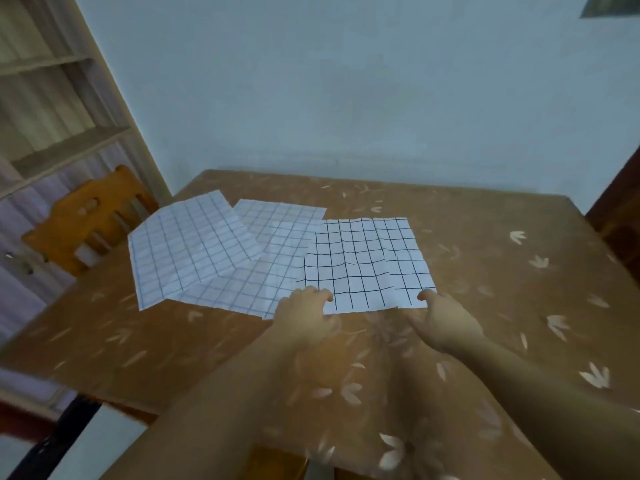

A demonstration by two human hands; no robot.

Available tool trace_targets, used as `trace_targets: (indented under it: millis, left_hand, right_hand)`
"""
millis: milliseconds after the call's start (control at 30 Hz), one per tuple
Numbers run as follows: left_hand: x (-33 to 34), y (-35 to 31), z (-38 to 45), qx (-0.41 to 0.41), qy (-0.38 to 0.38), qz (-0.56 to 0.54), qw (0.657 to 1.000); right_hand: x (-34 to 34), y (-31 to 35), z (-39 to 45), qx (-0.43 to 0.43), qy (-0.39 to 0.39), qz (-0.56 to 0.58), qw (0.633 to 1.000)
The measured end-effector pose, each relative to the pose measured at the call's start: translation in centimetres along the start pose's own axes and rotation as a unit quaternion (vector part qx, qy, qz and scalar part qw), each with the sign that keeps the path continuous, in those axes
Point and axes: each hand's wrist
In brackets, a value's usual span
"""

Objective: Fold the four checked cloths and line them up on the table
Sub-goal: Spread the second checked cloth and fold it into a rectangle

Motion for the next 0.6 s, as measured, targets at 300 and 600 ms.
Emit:
trace_targets:
  millis: [300, 600]
  left_hand:
    - [7.7, 0.1, 10.5, -0.035, -0.002, -0.018, 0.999]
    - [13.4, 0.5, 15.2, -0.103, 0.032, -0.044, 0.993]
  right_hand:
    - [6.4, -2.2, 10.7, 0.028, 0.015, 0.011, 0.999]
    - [12.1, -2.3, 14.6, 0.01, -0.044, -0.005, 0.999]
Point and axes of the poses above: each hand's wrist, its own z-axis towards the middle knuckle, its own x-axis out of the palm, y = z × x
